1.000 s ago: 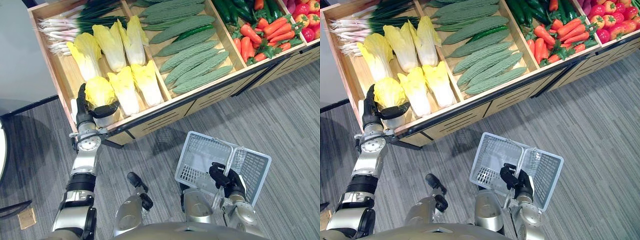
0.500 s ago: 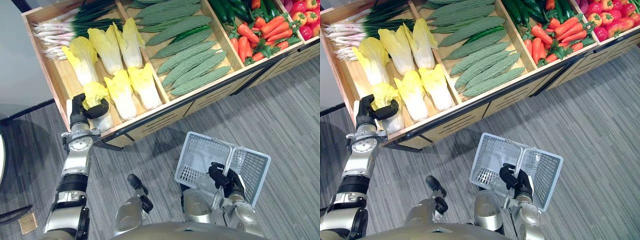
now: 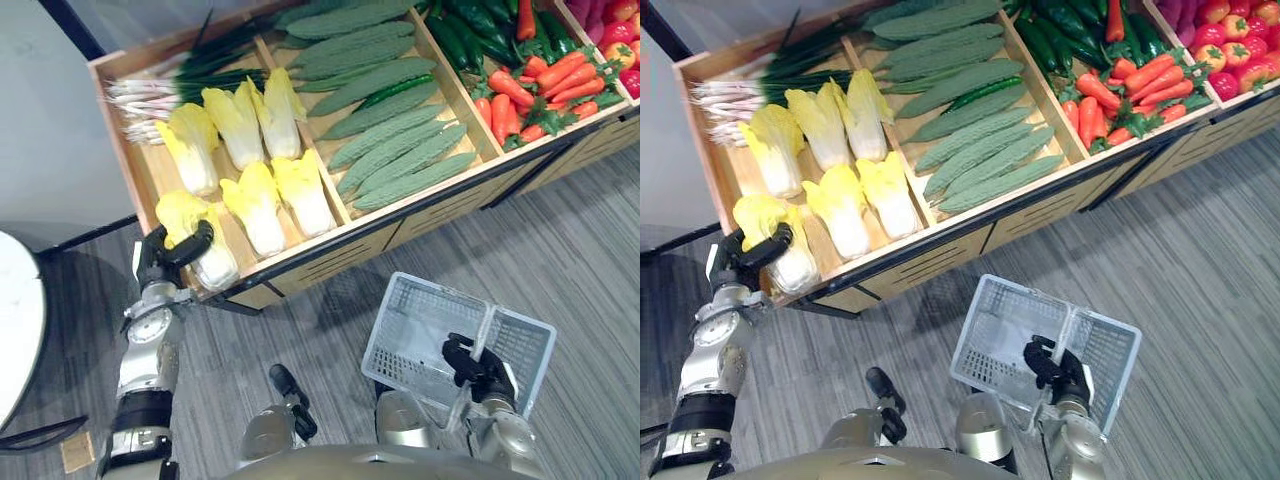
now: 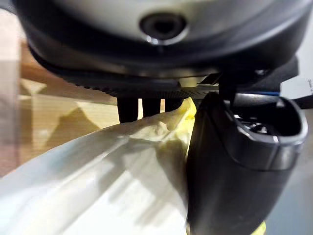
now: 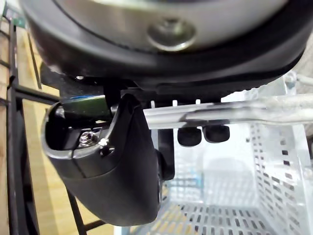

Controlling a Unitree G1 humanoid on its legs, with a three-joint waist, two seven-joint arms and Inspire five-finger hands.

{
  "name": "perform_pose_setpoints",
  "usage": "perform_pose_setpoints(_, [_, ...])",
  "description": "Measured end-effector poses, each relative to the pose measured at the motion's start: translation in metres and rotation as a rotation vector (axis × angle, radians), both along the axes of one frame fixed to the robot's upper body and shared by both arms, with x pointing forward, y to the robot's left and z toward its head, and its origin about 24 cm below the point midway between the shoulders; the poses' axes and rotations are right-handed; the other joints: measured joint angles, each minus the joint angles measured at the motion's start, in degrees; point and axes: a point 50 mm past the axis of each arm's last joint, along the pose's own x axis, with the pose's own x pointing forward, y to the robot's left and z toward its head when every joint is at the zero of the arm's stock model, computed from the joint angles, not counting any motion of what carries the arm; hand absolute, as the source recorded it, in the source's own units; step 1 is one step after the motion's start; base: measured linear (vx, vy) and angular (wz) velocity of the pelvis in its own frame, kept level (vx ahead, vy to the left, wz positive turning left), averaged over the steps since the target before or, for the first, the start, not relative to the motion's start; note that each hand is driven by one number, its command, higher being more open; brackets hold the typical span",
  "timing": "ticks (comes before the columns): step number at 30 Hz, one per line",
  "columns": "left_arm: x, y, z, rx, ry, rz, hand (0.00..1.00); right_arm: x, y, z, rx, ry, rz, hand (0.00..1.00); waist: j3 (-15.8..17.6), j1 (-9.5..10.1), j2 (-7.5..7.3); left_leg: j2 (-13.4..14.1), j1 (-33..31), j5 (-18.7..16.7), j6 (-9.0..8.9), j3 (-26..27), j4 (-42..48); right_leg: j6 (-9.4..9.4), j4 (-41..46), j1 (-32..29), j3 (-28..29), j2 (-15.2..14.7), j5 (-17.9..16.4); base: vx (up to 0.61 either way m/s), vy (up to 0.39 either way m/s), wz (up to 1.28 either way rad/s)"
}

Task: Pick vegetable in the basket

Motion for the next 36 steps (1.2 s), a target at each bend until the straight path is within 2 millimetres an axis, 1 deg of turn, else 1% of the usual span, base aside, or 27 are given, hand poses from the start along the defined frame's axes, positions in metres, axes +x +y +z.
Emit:
perform_pose_setpoints(1, [-0.001,0.001,0.000,-0.007,0.001,0.010,0.00,-0.005,-0.006,-0.002,0.001,0.014,-0.033,0.00,-0.1,0.75,0.09,0.0,0.6,-0.2,-0.19,-0.2,0.0,0.01,0.2,0.5,-0.1,0.0,-0.5,-0.03,-0.008,0.08])
perform_pose_setpoints(3, [-0.002,0.004,0.002,-0.033,-0.014,0.035,0.00,-0.014,-0.015,-0.004,0.008,0.027,-0.095,0.00,-0.2,0.83,0.20,-0.3,1.5,-0.4,-0.36,-0.7,-0.1,0.12,0.6,1.2,-0.6,0.0,-1.6,-0.07,-0.015,0.12])
perform_pose_setpoints(5, [-0.005,0.006,0.009,-0.023,-0.045,0.047,0.00,-0.025,-0.031,-0.003,0.000,0.028,-0.203,0.00,-1.2,0.63,1.41,-0.7,1.4,-0.5,-0.47,-1.2,-0.2,0.10,1.3,1.1,-0.8,0.0,-2.2,-0.05,-0.001,0.09])
perform_pose_setpoints(6, [-0.005,0.006,0.011,-0.020,-0.053,0.048,0.00,-0.028,-0.034,-0.002,-0.004,0.029,-0.221,0.00,-1.4,0.66,1.65,-0.7,1.4,-0.5,-0.46,-1.2,-0.2,0.10,1.3,1.1,-0.8,0.0,-2.2,0.00,0.000,0.00])
perform_pose_setpoints(7, [-0.005,0.007,0.017,-0.013,-0.079,0.053,0.00,-0.034,-0.043,0.000,-0.016,0.034,-0.274,0.00,-2.1,0.68,2.26,-0.7,1.5,-0.4,-0.32,-1.2,-0.2,0.10,1.4,1.1,-0.8,0.0,-2.2,0.00,0.000,0.00])
perform_pose_setpoints(8, [-0.005,0.008,0.023,-0.008,-0.104,0.061,0.00,-0.039,-0.049,0.001,-0.023,0.033,-0.314,0.00,-2.5,0.61,2.58,-0.7,1.6,-0.3,-0.26,-1.2,-0.2,0.10,1.6,1.1,-0.8,0.0,-2.1,0.00,0.000,0.00])
perform_pose_setpoints(10, [-0.005,0.009,0.031,0.002,-0.136,0.068,0.00,-0.047,-0.056,0.001,-0.018,0.032,-0.371,0.00,-3.7,0.50,2.69,-0.7,1.6,-0.1,-0.04,-1.2,-0.2,0.12,2.1,1.1,-0.7,0.0,-2.1,0.02,0.000,0.00])
perform_pose_setpoints(13, [-0.005,0.012,0.048,0.023,-0.205,0.078,0.00,-0.057,-0.065,0.002,-0.018,0.037,-0.442,0.00,-5.0,0.20,2.16,-0.7,1.6,0.0,0.09,-1.2,-0.1,0.14,2.2,1.1,-0.7,0.1,-2.1,0.01,0.000,0.00])
perform_pose_setpoints(15, [-0.005,0.019,0.063,0.056,-0.261,0.124,0.00,-0.064,-0.072,0.004,-0.027,0.034,-0.501,0.00,-5.9,-0.14,1.43,-0.6,1.8,0.0,0.12,-1.1,-0.1,0.23,2.4,1.0,-0.2,0.1,-2.0,-0.01,0.005,-0.04])
perform_pose_setpoints(18, [-0.010,0.030,0.081,0.221,-0.281,0.216,0.00,-0.074,-0.083,0.010,-0.050,0.016,-0.583,0.00,-7.0,-0.77,0.79,-0.6,2.1,-0.2,0.03,-0.7,-0.2,0.36,2.4,0.9,0.3,0.1,-1.9,-0.04,0.010,-0.07])
perform_pose_setpoints(21, [-0.016,0.035,0.095,0.327,-0.311,0.275,0.00,-0.083,-0.094,0.016,-0.081,0.000,-0.672,0.00,-8.0,-1.11,0.63,-0.6,2.3,-0.6,-0.20,-0.3,-0.2,0.50,2.5,0.7,0.8,0.1,-1.8,-0.02,0.005,-0.08])
perform_pose_setpoints(23, [-0.017,0.034,0.099,0.339,-0.333,0.285,0.00,-0.085,-0.098,0.022,-0.094,-0.026,-0.704,0.00,-8.6,-1.23,0.84,-0.6,2.3,-0.5,-0.03,0.1,-0.2,0.51,2.7,0.2,1.5,0.1,-1.8,-0.02,0.003,-0.12])
perform_pose_setpoints(25, [-0.014,0.032,0.102,0.337,-0.347,0.279,0.00,-0.081,-0.101,0.030,-0.114,-0.061,-0.706,0.00,-8.8,-1.62,1.05,-0.6,2.4,-0.5,0.02,0.5,-0.2,0.59,3.0,-0.2,1.9,0.1,-1.8,-0.02,0.002,-0.11])
perform_pose_setpoints(27, [-0.008,0.027,0.108,0.333,-0.378,0.261,0.00,-0.073,-0.104,0.039,-0.138,-0.106,-0.694,0.00,-8.8,-2.33,1.09,-0.3,2.4,-0.4,0.08,0.8,-0.2,0.79,3.1,-0.4,2.2,0.1,-1.6,-0.03,-0.002,-0.11])
perform_pose_setpoints(29, [0.002,0.016,0.119,0.333,-0.434,0.219,0.00,-0.060,-0.107,0.056,-0.178,-0.183,-0.670,0.00,-8.9,-2.62,1.04,0.0,2.4,-0.4,0.13,2.6,0.0,1.00,3.2,-1.6,4.2,0.4,-1.0,-0.03,0.006,-0.36])
perform_pose_setpoints(30, [0.005,0.012,0.122,0.333,-0.447,0.199,0.00,-0.057,-0.108,0.061,-0.191,-0.204,-0.660,0.00,-8.9,-2.70,1.00,0.0,2.5,-0.5,0.16,3.1,0.0,1.01,3.2,-1.8,4.9,0.5,-0.8,-0.02,0.006,-0.38])
perform_pose_setpoints(32, [0.017,-0.005,0.132,0.342,-0.494,0.119,0.00,-0.047,-0.110,0.078,-0.234,-0.268,-0.618,0.00,-8.8,-2.99,0.55,0.3,3.1,-0.6,0.16,5.0,0.0,1.03,3.1,-2.4,6.8,0.8,-0.2,-0.02,0.005,-0.49])
perform_pose_setpoints(35, [0.032,-0.033,0.142,0.373,-0.529,-0.039,0.00,-0.027,-0.114,0.103,-0.298,-0.354,-0.519,0.00,-9.1,-4.80,-0.33,0.5,4.1,-0.9,0.12,7.8,0.0,1.29,3.0,-3.1,9.6,1.2,0.4,-0.02,0.004,-0.51])
perform_pose_setpoints(36, [0.040,-0.047,0.144,0.380,-0.542,-0.110,0.00,-0.020,-0.116,0.113,-0.325,-0.382,-0.472,0.00,-9.2,-5.53,-0.61,0.6,4.5,-1.1,0.12,9.1,0.0,1.50,2.6,-3.2,10.8,1.3,0.8,-0.01,0.004,-0.47])
